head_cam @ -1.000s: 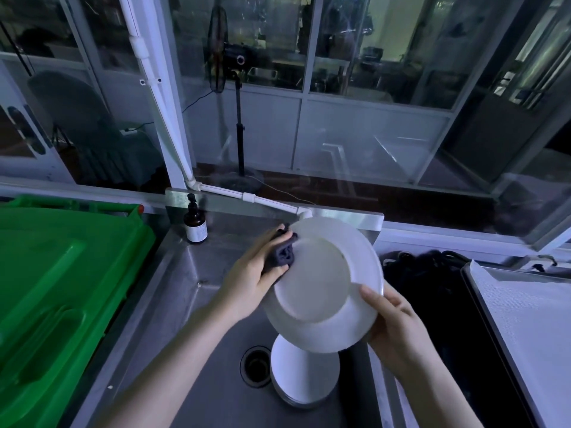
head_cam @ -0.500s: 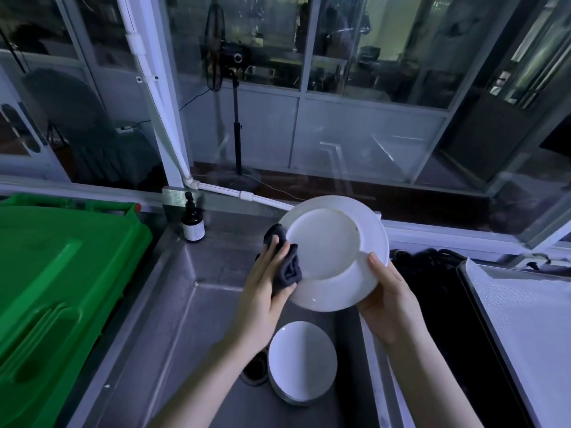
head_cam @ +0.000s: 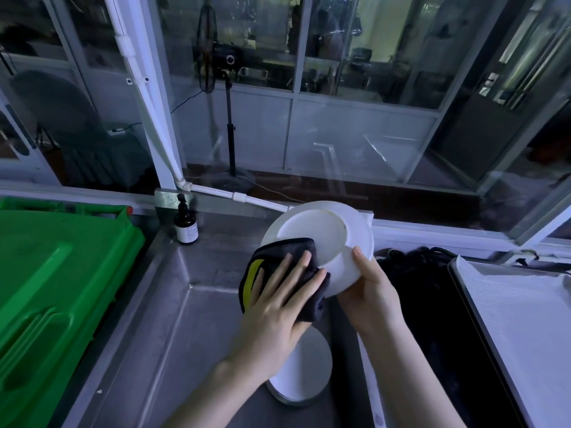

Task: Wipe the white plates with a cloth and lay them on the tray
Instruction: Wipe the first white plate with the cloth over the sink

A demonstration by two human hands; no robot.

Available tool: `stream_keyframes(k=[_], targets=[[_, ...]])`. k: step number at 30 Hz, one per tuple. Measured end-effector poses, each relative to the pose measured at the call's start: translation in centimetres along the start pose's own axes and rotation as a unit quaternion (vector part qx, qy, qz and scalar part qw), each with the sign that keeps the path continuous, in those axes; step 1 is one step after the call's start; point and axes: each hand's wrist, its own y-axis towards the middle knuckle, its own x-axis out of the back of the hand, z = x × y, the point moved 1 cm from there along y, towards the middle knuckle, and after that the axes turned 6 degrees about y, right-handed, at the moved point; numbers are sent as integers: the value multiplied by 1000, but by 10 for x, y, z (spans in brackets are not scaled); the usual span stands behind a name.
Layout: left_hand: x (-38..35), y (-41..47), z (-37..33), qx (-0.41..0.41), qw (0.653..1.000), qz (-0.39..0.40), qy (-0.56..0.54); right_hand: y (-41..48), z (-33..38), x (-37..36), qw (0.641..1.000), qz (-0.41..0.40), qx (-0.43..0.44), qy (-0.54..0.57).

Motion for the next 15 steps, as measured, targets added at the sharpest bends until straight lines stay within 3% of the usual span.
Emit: stream_keyframes(k=[3, 7, 10, 15], targets=[[-2, -9, 2, -13, 1000, 3, -15, 4, 8, 5, 999, -24, 24, 0], [-2, 5, -17, -23, 1000, -17, -11, -4, -8, 3, 999, -20, -28, 10], [2, 18, -23, -2, 1000, -8, -22, -8, -17, 6, 999, -27, -39, 16], [7, 16, -1, 64, 989, 2, -135, -11, -14, 15, 1000, 4, -12, -20]])
